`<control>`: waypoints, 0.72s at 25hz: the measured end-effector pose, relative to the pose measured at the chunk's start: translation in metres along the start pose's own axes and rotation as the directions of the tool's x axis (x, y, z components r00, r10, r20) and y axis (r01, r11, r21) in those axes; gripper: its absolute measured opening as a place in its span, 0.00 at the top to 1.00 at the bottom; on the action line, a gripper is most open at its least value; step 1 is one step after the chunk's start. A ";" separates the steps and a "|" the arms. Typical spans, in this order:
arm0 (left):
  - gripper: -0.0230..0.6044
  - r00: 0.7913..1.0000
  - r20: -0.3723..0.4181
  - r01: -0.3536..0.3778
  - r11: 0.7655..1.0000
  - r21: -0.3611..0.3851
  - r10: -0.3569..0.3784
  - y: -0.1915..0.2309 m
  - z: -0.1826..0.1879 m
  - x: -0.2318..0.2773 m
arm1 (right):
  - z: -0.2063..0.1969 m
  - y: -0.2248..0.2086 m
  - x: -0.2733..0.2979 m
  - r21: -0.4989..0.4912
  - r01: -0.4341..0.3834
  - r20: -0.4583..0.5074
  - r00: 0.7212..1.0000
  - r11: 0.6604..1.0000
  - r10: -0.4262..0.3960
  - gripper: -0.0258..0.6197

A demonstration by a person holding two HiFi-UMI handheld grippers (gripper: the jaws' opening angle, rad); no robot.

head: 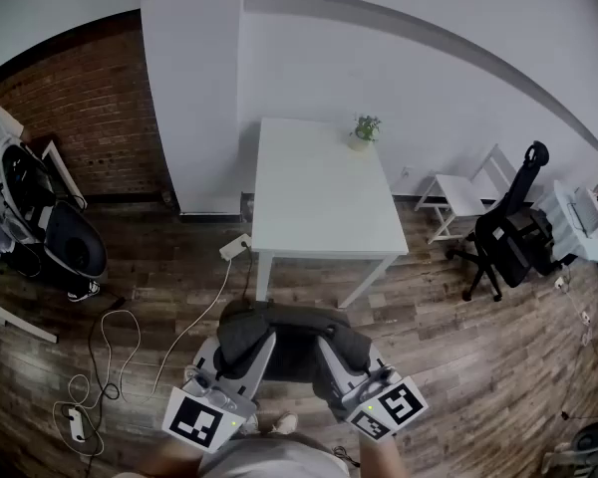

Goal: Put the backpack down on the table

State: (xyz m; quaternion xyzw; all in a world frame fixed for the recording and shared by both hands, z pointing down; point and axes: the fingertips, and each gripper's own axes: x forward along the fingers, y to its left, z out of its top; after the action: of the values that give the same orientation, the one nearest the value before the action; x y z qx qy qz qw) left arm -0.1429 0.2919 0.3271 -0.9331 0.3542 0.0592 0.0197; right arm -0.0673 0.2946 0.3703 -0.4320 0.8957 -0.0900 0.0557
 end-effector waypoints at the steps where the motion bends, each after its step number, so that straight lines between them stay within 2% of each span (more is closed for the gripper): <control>1: 0.90 1.000 -0.001 -0.001 1.000 -0.002 0.001 -0.001 0.000 -0.001 | 0.001 0.001 -0.001 -0.005 0.001 -0.002 1.000 1.000 -0.001 0.88; 7: 0.90 1.000 -0.008 -0.013 1.000 0.012 0.013 -0.011 0.002 -0.006 | 0.002 0.006 -0.009 -0.031 -0.005 -0.017 1.000 1.000 0.004 0.88; 11: 0.90 1.000 -0.006 -0.016 1.000 0.012 0.017 -0.022 0.003 -0.006 | 0.002 0.006 -0.022 -0.015 -0.009 -0.019 1.000 1.000 0.008 0.89; 18: 0.90 0.998 -0.013 -0.064 0.998 0.009 0.064 -0.045 0.000 -0.006 | 0.000 0.007 -0.048 0.011 -0.069 -0.018 0.997 0.998 0.069 0.88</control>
State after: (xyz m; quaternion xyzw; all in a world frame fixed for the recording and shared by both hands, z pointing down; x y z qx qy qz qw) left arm -0.1173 0.3297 0.3278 -0.9215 0.3843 0.0522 0.0194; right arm -0.0427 0.3369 0.3694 -0.3997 0.9100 -0.0966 0.0527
